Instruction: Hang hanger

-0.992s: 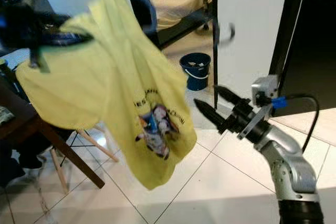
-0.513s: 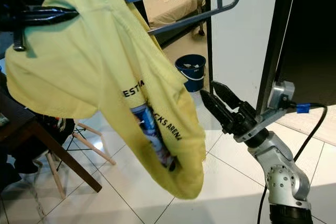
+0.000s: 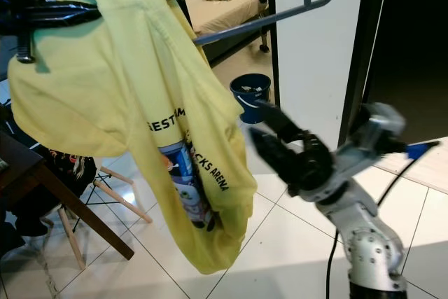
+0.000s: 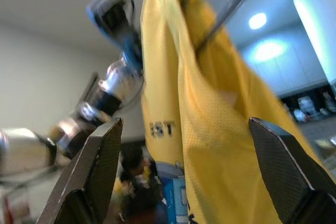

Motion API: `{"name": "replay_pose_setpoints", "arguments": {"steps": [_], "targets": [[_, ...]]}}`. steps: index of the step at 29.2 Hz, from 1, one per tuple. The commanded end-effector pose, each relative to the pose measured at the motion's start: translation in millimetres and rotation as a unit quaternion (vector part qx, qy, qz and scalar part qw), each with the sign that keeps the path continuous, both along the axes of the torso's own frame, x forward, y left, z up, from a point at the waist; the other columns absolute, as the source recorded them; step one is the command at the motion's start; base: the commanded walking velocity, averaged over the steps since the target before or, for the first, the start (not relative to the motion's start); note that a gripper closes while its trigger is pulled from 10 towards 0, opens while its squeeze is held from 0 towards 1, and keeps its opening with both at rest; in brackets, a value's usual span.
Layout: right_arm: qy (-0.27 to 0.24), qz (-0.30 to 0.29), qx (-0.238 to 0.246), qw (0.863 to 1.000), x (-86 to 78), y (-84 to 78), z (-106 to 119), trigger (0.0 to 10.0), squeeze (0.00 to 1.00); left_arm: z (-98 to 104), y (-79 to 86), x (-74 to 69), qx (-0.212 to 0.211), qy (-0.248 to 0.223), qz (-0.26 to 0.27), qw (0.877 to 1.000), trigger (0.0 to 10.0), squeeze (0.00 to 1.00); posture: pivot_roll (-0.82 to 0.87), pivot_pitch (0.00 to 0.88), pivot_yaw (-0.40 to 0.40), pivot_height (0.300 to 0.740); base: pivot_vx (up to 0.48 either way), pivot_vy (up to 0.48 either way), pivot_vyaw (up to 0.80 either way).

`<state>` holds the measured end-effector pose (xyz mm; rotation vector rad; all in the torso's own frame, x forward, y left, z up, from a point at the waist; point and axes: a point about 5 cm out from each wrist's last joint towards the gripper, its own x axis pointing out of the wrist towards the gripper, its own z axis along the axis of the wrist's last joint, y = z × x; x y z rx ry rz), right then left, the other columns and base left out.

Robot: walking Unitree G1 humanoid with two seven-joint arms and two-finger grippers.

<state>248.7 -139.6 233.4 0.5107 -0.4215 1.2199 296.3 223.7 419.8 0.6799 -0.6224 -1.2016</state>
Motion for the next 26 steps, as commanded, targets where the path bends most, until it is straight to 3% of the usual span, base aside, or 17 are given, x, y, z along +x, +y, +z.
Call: {"name": "replay_pose_setpoints", "arguments": {"steps": [1,8,15,16,18,19,26], "targets": [[-0.003,-0.004,-0.004,1.000,3.2,10.4,2.9,10.0,0.00,2.0,1.5,-1.9,-0.005,-0.001,-0.008,1.000,10.0,0.00,-0.07,0.000,0.173,0.740,0.000,0.000,0.00],[0.001,-0.007,0.001,1.000,5.2,13.6,4.3,10.0,0.00,1.9,1.0,-1.5,-0.004,0.000,-0.009,1.000,10.0,0.00,-0.07,0.000,0.173,0.740,0.000,0.000,0.00],[0.017,-0.048,0.008,0.999,15.2,12.3,4.0,10.0,0.00,1.7,-0.6,-1.0,-0.002,0.001,-0.014,1.000,10.0,0.00,-0.07,0.000,0.174,0.740,0.000,0.000,0.00],[0.022,-0.058,0.007,0.998,17.2,10.9,2.6,5.4,0.00,2.0,-0.5,-0.8,-0.003,0.001,-0.013,1.000,10.0,0.00,-0.07,0.000,0.174,0.740,0.000,0.000,0.00],[0.022,-0.058,0.007,0.998,17.2,10.9,2.6,5.4,0.00,2.0,-0.5,-0.8,-0.003,0.001,-0.013,1.000,10.0,0.00,-0.07,0.000,0.174,0.740,0.000,0.000,0.00],[0.026,-0.064,0.005,0.998,18.0,9.6,0.9,0.0,0.00,2.3,-0.2,-0.7,-0.003,0.001,-0.013,1.000,10.0,0.00,-0.07,0.000,0.175,0.740,0.000,0.000,0.00],[0.027,-0.075,-0.014,0.997,18.2,9.1,-5.4,0.0,0.00,3.0,0.6,-0.1,-0.004,0.000,-0.011,1.000,10.0,0.00,-0.07,0.000,0.178,0.740,0.000,0.000,0.00]]}}
